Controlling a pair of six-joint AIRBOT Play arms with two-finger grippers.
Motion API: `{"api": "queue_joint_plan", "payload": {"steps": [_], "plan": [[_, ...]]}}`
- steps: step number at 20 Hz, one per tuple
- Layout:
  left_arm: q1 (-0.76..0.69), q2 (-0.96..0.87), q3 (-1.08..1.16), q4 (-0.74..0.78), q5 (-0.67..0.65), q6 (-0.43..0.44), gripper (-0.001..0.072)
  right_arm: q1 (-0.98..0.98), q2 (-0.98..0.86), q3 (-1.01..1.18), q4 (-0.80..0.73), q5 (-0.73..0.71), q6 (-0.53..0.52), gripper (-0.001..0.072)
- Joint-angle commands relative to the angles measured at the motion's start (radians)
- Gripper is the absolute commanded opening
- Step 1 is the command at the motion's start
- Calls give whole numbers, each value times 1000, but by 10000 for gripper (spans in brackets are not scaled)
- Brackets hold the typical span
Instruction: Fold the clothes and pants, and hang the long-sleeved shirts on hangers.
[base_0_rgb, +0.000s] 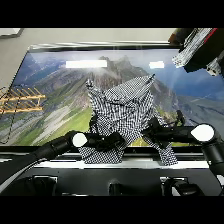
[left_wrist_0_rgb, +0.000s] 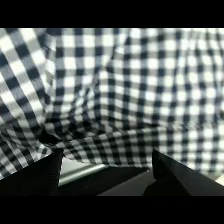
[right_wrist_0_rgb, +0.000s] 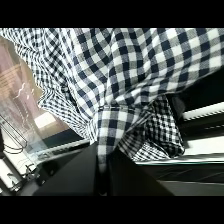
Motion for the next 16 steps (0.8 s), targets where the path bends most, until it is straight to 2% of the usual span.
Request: {"api": "queue_joint_plan", "payload": {"steps": [1, 3, 6, 15, 16], "plan": [[14, -32, 0, 81, 39, -64, 637, -1, 1, 1, 11, 1, 2, 27], [42, -32, 0, 148, 38, -94, 637, -1, 1, 7, 11, 3, 2, 27], [84, -32, 0, 188, 37, -93, 637, -1, 8, 9, 19, 2, 3, 27], [103, -45, 0, 177, 76, -94, 630, 0, 30, 9, 18, 8, 28, 27], [100, -47, 0, 177, 76, -93, 518, 0, 30, 9, 18, 7, 28, 27]]}}
